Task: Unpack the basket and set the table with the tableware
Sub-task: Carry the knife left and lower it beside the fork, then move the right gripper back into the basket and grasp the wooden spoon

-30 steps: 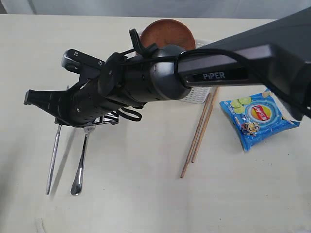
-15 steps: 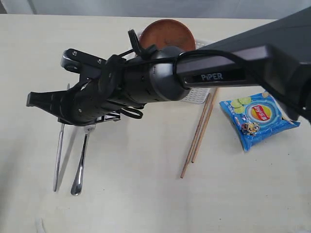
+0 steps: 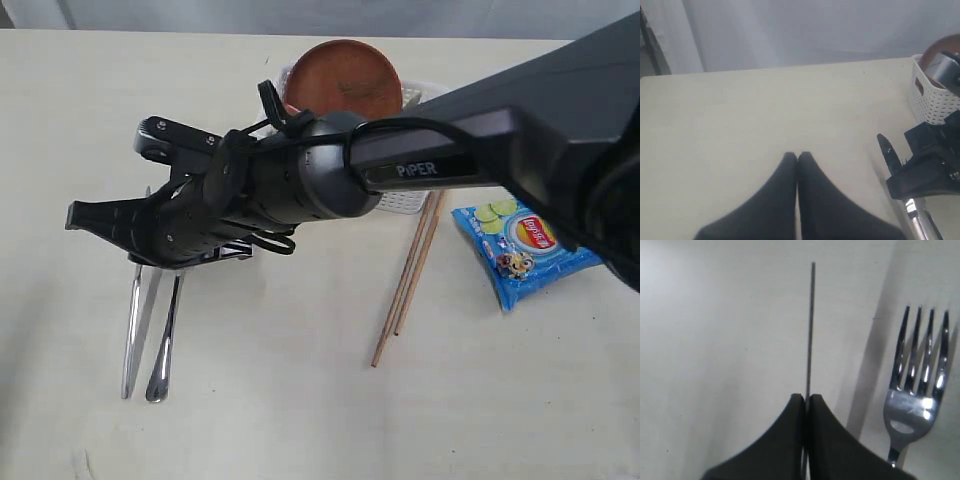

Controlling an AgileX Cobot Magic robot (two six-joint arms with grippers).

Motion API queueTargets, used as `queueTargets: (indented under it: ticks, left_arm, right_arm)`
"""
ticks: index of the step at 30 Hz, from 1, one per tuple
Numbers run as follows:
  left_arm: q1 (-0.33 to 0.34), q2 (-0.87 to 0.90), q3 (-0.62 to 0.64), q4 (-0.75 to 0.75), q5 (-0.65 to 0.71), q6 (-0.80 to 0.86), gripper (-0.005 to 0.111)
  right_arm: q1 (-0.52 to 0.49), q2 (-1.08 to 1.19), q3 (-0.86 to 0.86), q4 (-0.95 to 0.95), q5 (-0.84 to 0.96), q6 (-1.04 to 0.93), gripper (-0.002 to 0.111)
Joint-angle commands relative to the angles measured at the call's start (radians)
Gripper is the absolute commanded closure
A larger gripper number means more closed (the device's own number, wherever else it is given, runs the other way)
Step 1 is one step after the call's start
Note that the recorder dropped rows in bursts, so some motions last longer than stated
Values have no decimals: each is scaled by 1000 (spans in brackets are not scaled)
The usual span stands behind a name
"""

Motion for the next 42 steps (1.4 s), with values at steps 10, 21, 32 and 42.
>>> queueTargets:
  ticks: [10, 21, 32, 42]
  left_arm:
    - [1, -4, 4, -2, 0, 0, 106]
    - [1, -4, 4, -2, 0, 0, 106]
    - [1, -4, 4, -2, 0, 0, 106]
    - [1, -4, 4, -2, 0, 0, 106]
  right_arm:
    - [-6, 26, 2, -7, -51, 35, 108]
    - [-10, 26, 2, -7, -55, 59, 70]
    - [-49, 22, -161, -29, 112, -56, 70]
    - [-182, -82, -375, -655, 490, 211, 70]
